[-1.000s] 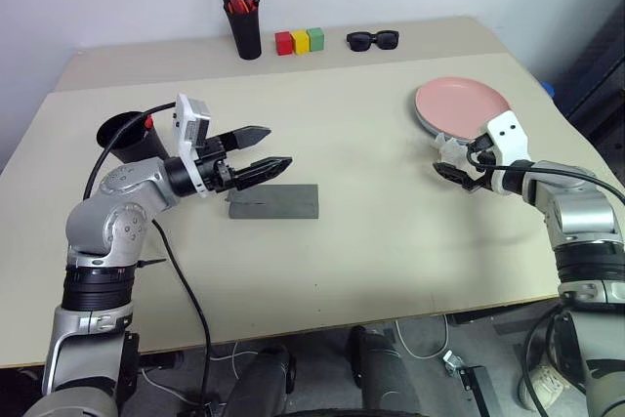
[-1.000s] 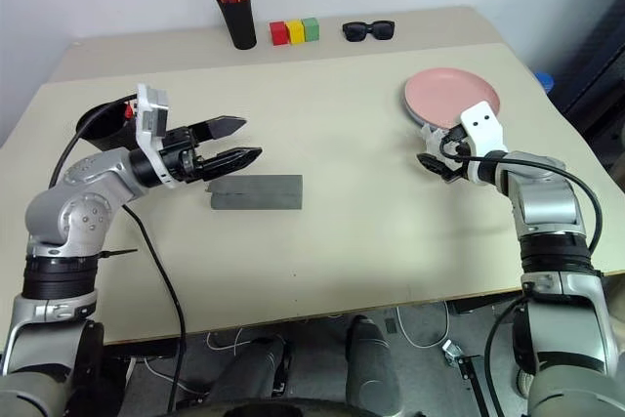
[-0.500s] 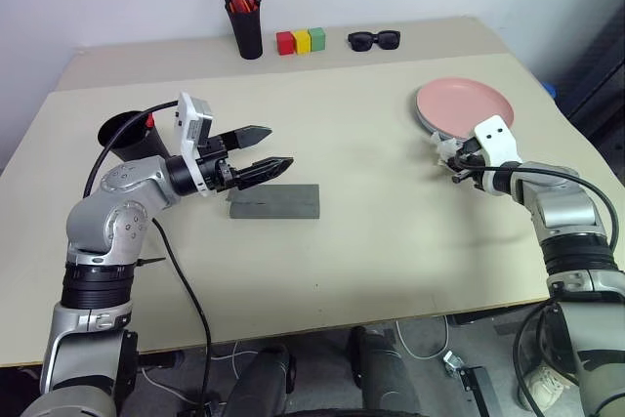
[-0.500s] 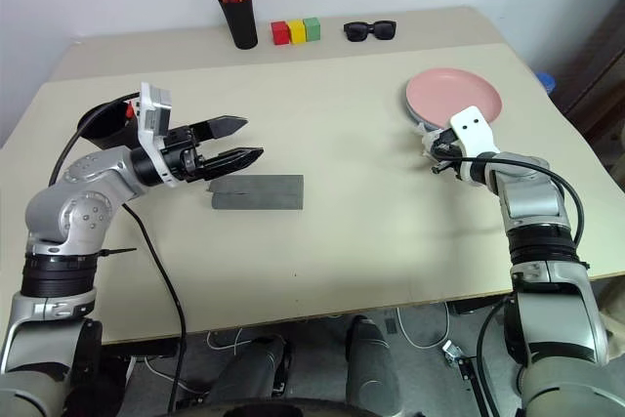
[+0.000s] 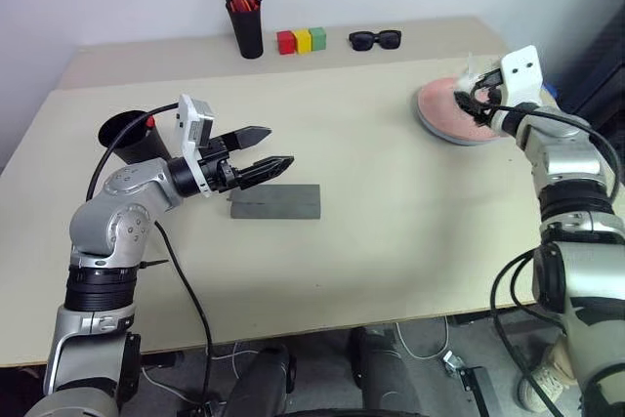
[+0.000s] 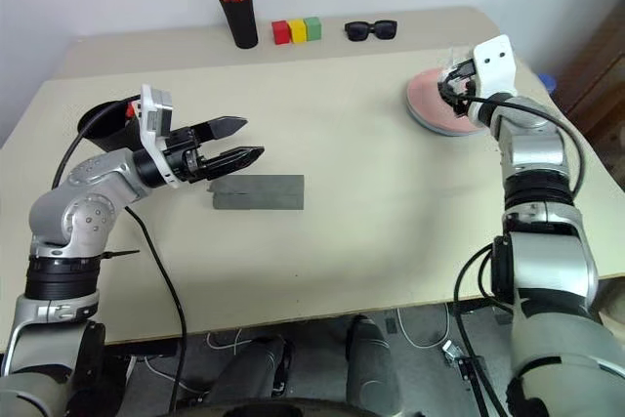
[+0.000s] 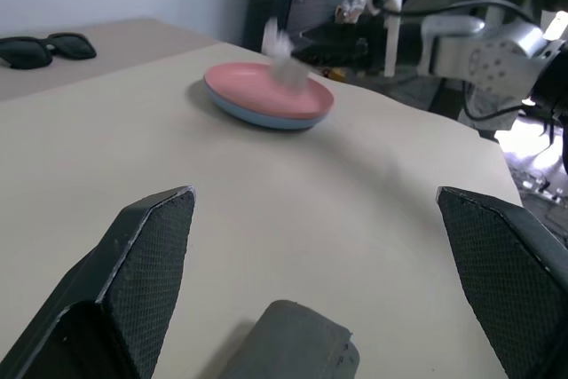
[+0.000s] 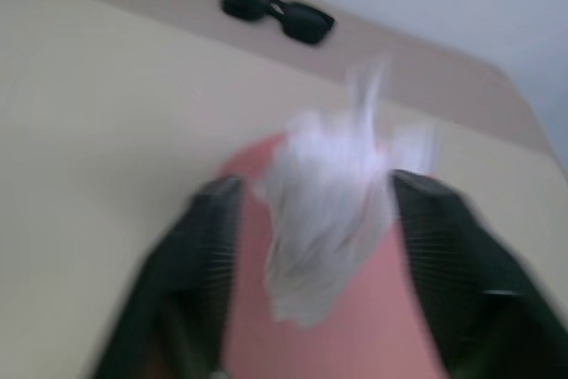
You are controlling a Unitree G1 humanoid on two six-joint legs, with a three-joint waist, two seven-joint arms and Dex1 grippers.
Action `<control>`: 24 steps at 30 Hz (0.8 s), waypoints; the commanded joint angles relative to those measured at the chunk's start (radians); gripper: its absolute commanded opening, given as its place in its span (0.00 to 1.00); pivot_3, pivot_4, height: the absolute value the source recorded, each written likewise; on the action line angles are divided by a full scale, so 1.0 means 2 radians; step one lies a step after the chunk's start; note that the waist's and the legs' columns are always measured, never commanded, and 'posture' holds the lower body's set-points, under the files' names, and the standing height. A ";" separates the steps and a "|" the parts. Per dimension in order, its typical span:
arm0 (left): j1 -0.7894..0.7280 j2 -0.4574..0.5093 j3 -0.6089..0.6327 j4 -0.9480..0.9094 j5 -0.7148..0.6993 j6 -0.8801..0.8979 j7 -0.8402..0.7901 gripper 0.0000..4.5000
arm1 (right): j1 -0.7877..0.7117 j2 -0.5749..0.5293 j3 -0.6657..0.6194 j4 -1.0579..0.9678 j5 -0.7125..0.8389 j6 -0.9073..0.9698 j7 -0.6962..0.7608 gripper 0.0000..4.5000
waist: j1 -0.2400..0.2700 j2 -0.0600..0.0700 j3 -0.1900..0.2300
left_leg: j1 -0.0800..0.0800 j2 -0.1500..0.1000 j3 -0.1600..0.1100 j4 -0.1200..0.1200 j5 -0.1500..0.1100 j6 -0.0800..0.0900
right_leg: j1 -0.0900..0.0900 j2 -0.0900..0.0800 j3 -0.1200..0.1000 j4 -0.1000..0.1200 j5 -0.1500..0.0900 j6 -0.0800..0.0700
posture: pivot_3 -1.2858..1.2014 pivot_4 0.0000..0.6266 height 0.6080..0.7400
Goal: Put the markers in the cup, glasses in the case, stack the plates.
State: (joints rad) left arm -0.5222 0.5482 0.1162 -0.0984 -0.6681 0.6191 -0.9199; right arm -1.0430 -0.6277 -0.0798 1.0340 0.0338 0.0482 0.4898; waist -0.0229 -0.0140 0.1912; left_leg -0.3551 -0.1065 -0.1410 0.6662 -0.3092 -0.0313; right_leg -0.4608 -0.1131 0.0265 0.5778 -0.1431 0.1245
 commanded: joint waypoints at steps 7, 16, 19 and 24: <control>0.035 0.024 0.047 -0.041 -0.026 0.003 0.007 1.00 | -0.010 0.014 -0.043 -0.062 0.075 -0.047 0.108 0.99 | -0.010 0.000 0.000 | 0.000 0.000 0.000 0.000 0.000 0.000 | 0.000 0.000 0.000 0.000 0.000 0.000 | 0.52 0.24 1.00; 0.094 0.059 0.076 -0.066 -0.040 -0.001 -0.010 1.00 | 0.250 -0.028 -0.003 -0.509 0.225 0.140 0.317 0.99 | -0.004 0.000 0.000 | 0.000 0.001 0.000 0.000 -0.001 0.001 | 0.000 0.000 0.000 0.001 0.000 0.000 | 0.52 0.24 1.00; 0.120 0.066 0.077 -0.078 -0.045 0.000 -0.019 1.00 | 0.295 -0.038 -0.006 -0.574 0.234 0.155 0.317 0.99 | -0.003 0.000 0.000 | 0.000 0.000 0.000 0.001 -0.002 0.003 | 0.000 0.000 0.000 0.001 0.000 0.000 | 0.52 0.24 1.00; 0.138 0.070 0.070 -0.064 -0.021 -0.033 -0.038 1.00 | 0.329 -0.056 -0.023 -0.615 0.245 0.181 0.302 0.99 | 0.003 0.000 0.000 | 0.001 0.001 0.000 0.001 -0.002 0.003 | 0.001 0.000 0.000 0.001 0.000 0.000 | 0.52 0.24 1.00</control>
State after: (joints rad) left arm -0.2472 0.6715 0.2454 -0.2277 -0.7252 0.5948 -0.9782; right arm -0.3896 -0.7181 -0.0834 -0.1440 0.4964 0.3977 1.1027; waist -0.0160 -0.0135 0.1914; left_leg -0.3533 -0.1049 -0.1406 0.6676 -0.3127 -0.0251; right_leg -0.4594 -0.1127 0.0266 0.5797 -0.1423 0.1243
